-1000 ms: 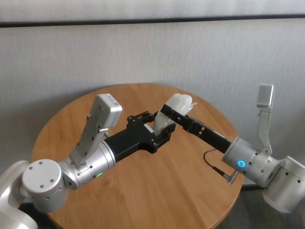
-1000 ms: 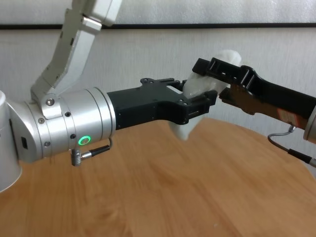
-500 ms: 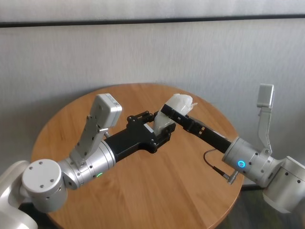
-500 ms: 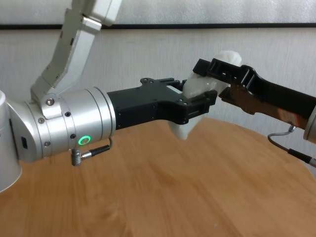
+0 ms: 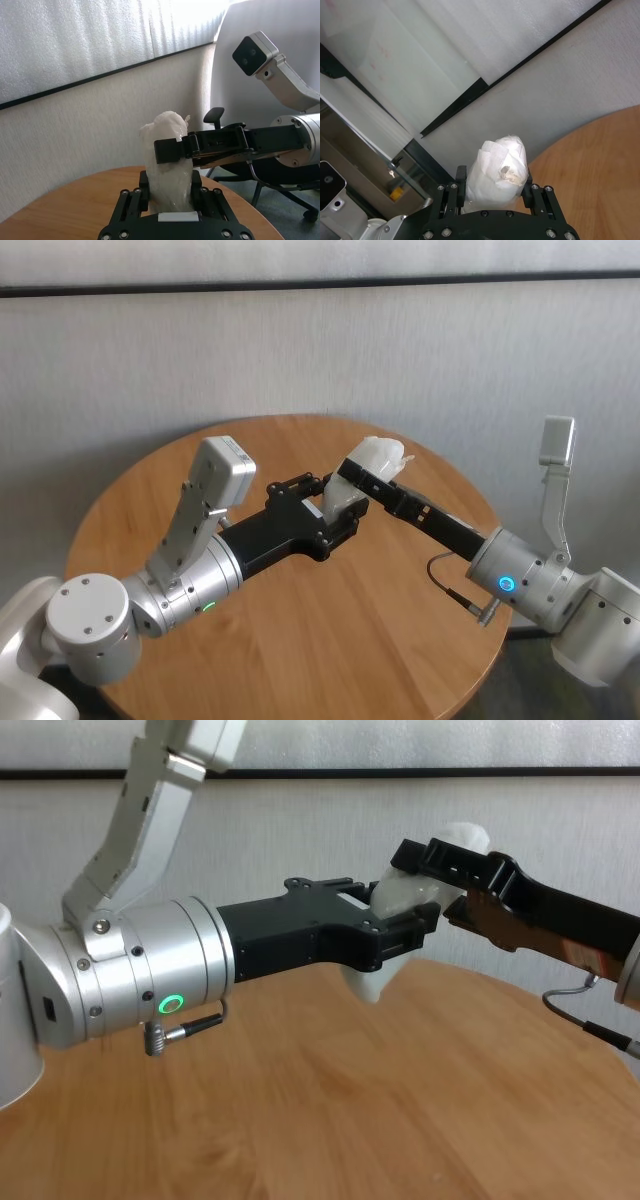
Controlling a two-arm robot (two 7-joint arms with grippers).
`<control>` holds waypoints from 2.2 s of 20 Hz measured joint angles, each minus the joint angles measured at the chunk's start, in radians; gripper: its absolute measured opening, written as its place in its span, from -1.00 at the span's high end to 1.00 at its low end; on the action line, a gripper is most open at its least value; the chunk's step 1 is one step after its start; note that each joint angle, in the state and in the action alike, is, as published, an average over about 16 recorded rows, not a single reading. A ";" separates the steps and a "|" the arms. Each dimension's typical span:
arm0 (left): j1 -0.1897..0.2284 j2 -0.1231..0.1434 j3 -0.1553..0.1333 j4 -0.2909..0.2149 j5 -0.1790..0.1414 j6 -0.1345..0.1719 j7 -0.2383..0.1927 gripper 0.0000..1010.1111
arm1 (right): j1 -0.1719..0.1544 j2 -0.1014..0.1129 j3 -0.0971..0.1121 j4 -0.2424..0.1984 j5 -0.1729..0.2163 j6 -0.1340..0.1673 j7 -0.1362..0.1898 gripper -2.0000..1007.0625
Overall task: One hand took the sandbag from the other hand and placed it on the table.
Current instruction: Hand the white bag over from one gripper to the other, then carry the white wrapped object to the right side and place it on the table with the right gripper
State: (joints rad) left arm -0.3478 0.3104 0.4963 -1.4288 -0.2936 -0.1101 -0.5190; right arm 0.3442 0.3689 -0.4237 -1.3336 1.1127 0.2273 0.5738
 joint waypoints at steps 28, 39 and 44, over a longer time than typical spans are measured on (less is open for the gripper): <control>0.000 0.000 0.000 0.000 0.000 -0.001 -0.001 -0.72 | 0.000 0.002 0.000 0.000 -0.003 -0.002 -0.006 -0.24; 0.000 0.000 0.000 0.000 0.000 -0.001 0.000 -0.98 | 0.017 0.069 -0.001 -0.026 -0.053 -0.014 -0.089 -0.23; 0.001 0.000 -0.002 0.000 0.004 0.005 0.017 -0.98 | 0.022 0.129 -0.001 -0.055 -0.077 0.001 -0.148 -0.23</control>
State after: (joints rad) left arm -0.3471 0.3109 0.4940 -1.4291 -0.2896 -0.1056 -0.5020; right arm 0.3661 0.4979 -0.4248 -1.3886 1.0360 0.2282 0.4258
